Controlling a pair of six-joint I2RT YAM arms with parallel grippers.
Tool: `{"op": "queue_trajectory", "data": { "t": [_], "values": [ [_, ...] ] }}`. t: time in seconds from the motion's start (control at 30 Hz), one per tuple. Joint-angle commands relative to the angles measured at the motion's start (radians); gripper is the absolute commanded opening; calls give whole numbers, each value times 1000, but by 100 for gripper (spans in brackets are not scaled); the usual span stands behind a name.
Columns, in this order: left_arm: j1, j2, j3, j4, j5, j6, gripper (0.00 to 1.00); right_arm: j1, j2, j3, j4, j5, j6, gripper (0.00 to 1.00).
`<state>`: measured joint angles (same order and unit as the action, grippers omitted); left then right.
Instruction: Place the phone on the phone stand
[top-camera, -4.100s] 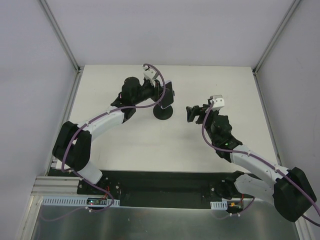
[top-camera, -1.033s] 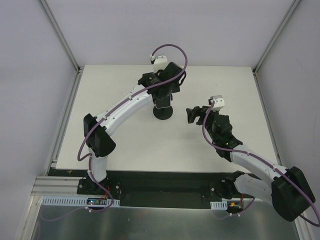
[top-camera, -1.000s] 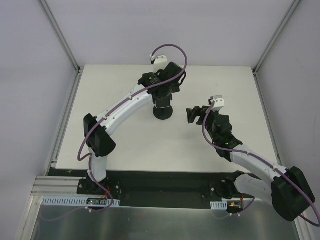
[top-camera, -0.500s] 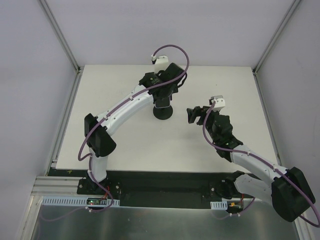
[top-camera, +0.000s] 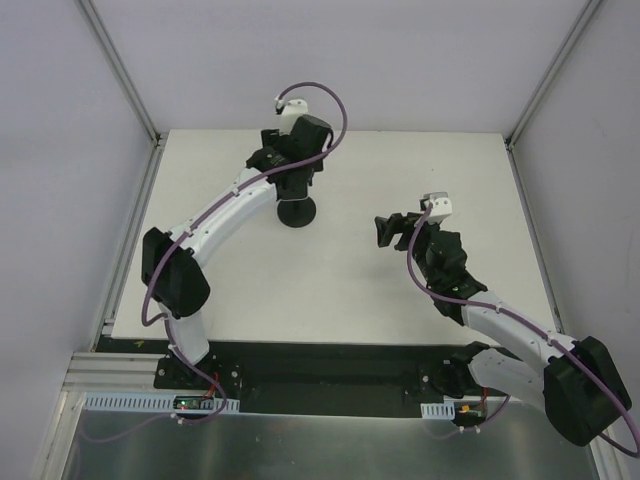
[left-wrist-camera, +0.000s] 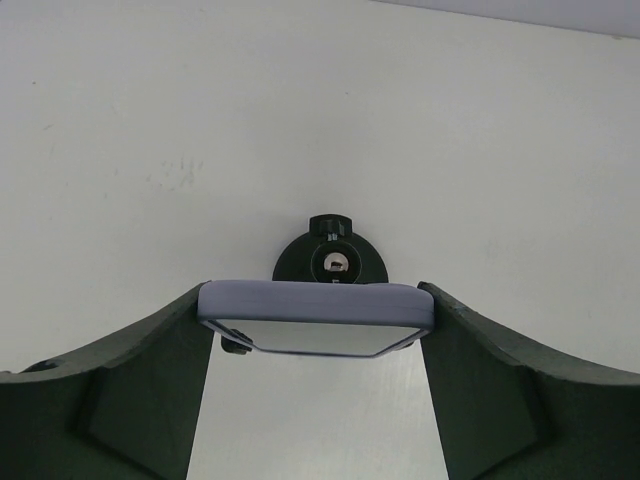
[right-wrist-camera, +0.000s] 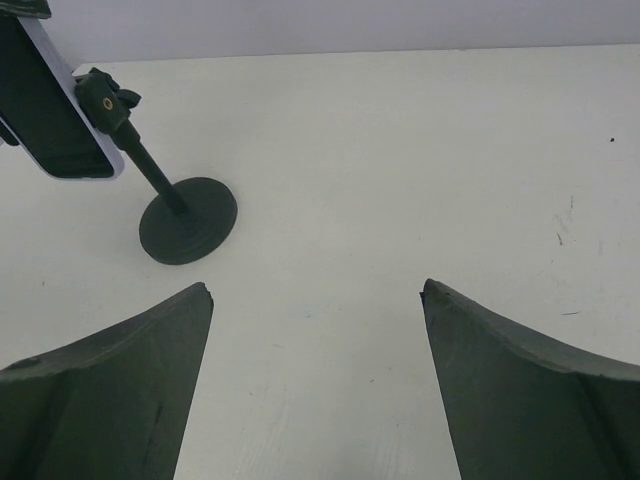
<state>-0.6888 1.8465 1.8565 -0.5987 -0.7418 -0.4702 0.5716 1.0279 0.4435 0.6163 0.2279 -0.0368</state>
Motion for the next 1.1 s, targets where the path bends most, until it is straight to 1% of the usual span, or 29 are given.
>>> {"op": "queue_trajectory", "data": {
  "t": [0.0, 0.03, 0.07, 0.1, 0.13, 0.17, 0.2, 0.23, 0.3, 0.37, 0.43, 0.47, 0.53, 0.6, 0.67, 0.77, 0.87, 0.93, 1.07],
  "values": [
    [173, -151, -141, 316, 77, 271, 0, -9, -17, 1, 63, 4, 17, 88],
    [201, -158, -175, 405, 99, 312, 0, -10, -14, 3, 63, 1, 17, 88],
    [253, -159, -192, 446, 123, 338, 0, -12, -11, 3, 63, -1, 18, 88],
    [277, -164, -212, 505, 192, 375, 0, -12, -11, 3, 65, -2, 20, 89],
    [297, -164, -248, 595, 229, 442, 0, -13, -9, 4, 65, -7, 21, 89],
    [340, -164, -261, 652, 260, 461, 0, -12, -6, 4, 65, -9, 23, 88],
    [359, -158, -273, 695, 283, 496, 0, -15, -5, 4, 66, -10, 23, 89],
    [379, -158, -298, 774, 329, 543, 0, -15, -3, 6, 66, -12, 25, 89],
    [432, -153, -315, 829, 392, 579, 0, -15, 1, 6, 66, -15, 26, 88],
    [465, -150, -347, 937, 429, 601, 0, -16, 3, 9, 66, -18, 29, 88],
    [520, -139, -342, 970, 475, 608, 0, -19, 6, 9, 66, -19, 29, 88],
    [538, -123, -338, 985, 537, 611, 0, -19, 9, 12, 66, -22, 31, 89],
    [581, -96, -295, 976, 576, 608, 0, -19, 12, 14, 66, -25, 32, 89],
    [606, -57, -246, 944, 651, 601, 0, -22, 17, 15, 66, -28, 32, 89],
    [646, -21, -226, 938, 711, 562, 0, -22, 21, 17, 66, -32, 34, 89],
    [679, 23, -197, 947, 740, 542, 0, -22, 24, 17, 66, -33, 32, 89],
    [683, 62, -163, 968, 740, 565, 0, -27, 32, 18, 66, -35, 34, 89],
    [704, 77, -135, 982, 740, 558, 0, -27, 37, 23, 66, -38, 34, 89],
    [712, 109, -86, 991, 734, 547, 0, -27, 38, 23, 66, -41, 34, 89]
  ]
}}
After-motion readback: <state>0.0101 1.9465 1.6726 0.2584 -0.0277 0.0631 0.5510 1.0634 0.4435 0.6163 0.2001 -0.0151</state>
